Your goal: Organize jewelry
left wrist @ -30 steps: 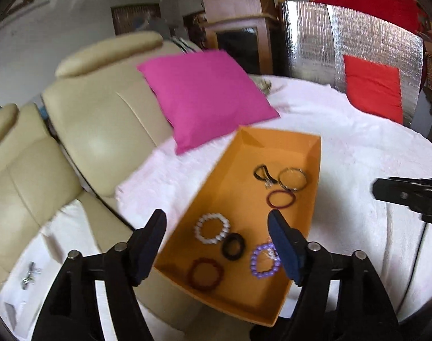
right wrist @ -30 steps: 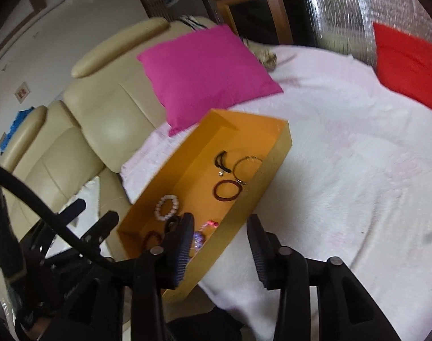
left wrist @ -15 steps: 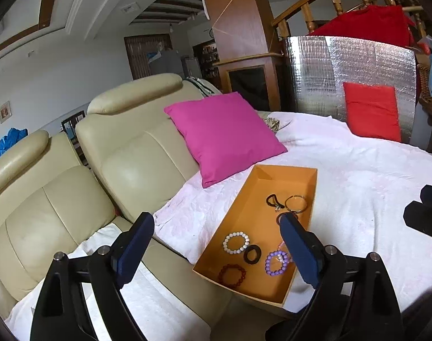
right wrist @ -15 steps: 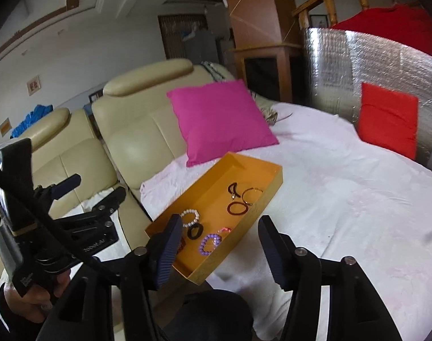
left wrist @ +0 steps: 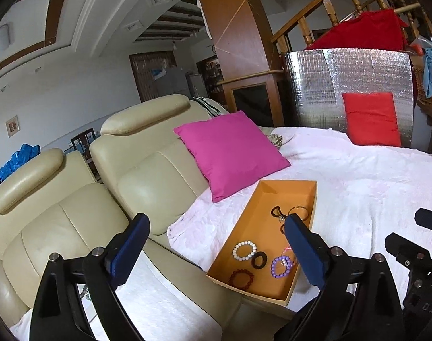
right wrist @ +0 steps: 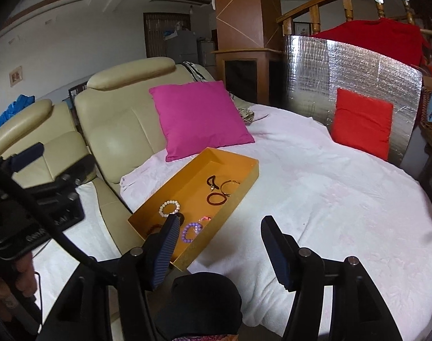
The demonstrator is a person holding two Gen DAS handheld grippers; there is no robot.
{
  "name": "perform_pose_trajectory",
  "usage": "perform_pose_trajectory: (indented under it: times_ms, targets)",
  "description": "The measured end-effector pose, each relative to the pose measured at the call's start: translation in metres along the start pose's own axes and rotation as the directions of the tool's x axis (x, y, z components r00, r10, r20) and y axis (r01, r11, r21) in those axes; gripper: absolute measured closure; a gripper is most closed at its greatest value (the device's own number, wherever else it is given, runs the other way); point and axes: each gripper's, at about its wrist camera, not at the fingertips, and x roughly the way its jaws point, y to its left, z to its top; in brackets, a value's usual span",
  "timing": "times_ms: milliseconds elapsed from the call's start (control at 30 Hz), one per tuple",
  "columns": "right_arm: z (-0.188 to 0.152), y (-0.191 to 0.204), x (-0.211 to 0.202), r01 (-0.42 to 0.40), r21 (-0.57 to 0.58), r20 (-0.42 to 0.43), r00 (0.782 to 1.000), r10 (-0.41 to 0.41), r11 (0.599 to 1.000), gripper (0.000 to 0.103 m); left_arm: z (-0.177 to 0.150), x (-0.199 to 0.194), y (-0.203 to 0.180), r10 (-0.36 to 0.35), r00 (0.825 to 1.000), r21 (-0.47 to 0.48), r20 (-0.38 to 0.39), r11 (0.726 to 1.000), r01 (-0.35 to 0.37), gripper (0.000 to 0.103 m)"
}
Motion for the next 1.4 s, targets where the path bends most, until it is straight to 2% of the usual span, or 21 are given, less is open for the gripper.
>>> perform_pose_trajectory:
  times_ms: [200,1400]
  targets:
    - [0.000,0.004,-0.003,0.024,0.006,-0.001,1.000,-0.024,1.000,0.039,0.000,-0.004,0.009,0.014,1.000,-0.030,-0.002,0.999,-0.014,0.007]
    - [0.007,0.029,0.013,0.024,-0.006,-0.039,0.999,-0.024,1.000,0.039,-0.011,0.015,0.039,0.020,0.999,-0.088,-0.041,0.996,-0.023,0.007]
